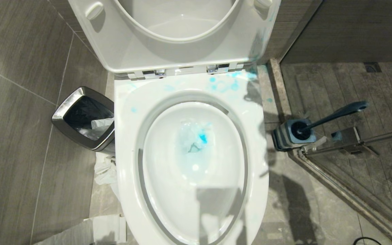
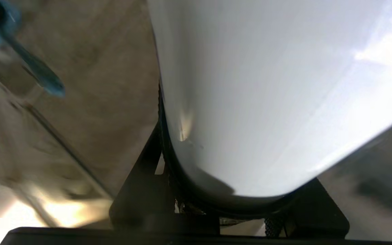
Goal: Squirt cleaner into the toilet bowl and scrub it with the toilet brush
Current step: Pour in the cleaning agent
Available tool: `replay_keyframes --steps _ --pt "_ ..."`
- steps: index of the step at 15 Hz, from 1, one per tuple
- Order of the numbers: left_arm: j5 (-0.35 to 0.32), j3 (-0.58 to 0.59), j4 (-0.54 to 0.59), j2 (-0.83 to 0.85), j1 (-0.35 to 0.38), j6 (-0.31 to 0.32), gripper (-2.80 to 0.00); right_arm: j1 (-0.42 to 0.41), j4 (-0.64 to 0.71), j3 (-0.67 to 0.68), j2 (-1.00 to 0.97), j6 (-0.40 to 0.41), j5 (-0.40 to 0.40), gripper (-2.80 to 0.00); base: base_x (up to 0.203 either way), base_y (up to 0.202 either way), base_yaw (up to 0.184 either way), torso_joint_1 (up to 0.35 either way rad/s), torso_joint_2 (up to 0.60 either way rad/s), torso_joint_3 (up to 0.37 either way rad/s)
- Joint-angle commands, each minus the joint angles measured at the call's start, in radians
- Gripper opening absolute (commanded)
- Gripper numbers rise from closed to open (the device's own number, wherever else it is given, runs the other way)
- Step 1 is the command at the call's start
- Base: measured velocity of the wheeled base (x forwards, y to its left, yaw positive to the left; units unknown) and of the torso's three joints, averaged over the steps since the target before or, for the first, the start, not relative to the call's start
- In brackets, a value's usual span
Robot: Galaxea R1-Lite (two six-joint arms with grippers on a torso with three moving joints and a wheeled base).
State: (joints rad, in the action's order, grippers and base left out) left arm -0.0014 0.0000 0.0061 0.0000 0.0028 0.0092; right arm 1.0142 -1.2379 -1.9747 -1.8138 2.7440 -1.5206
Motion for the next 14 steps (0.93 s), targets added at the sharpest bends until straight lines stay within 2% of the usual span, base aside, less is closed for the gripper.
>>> replay_keyframes --steps 1,2,3,4,7,10,14 --pt "0.000 0.000 0.000 0.002 0.000 0.000 -2.80 0.007 0.324 0.002 -0.019 0.016 -0.009 -2.80 0.000 0.000 0.000 0.000 0.00 0.000" --pt "0.000 0.000 0.000 0.002 0.000 0.000 -2.80 0.023 0.390 -0.009 -0.030 0.016 -0.009 -2.80 0.000 0.000 0.000 0.000 0.00 0.000" --pt "0.000 0.000 0.000 0.002 0.000 0.000 -2.80 0.048 0.383 -0.022 -0.028 0.016 -0.009 -2.80 0.000 0.000 0.000 0.000 0.00 0.000" --pt "0.000 0.000 0.000 0.002 0.000 0.000 -2.80 0.051 0.321 -0.031 -0.025 0.016 -0.009 -2.80 0.000 0.000 0.000 0.000 0.00 0.000" --pt "0.000 0.000 0.000 0.002 -0.001 0.000 -2.80 0.044 -0.039 -0.032 -0.037 0.016 -0.009 -2.80 0.000 0.000 0.000 0.000 0.00 0.000" --pt "0.000 0.000 0.000 0.002 0.000 0.000 -2.80 0.056 -0.289 -0.043 -0.061 0.016 -0.009 -2.80 0.000 0.000 0.000 0.000 0.00 0.000" --pt "0.000 0.000 0.000 0.002 0.000 0.000 -2.80 0.063 -0.292 -0.023 -0.068 0.016 -0.009 -2.80 0.000 0.000 0.000 0.000 0.00 0.000"
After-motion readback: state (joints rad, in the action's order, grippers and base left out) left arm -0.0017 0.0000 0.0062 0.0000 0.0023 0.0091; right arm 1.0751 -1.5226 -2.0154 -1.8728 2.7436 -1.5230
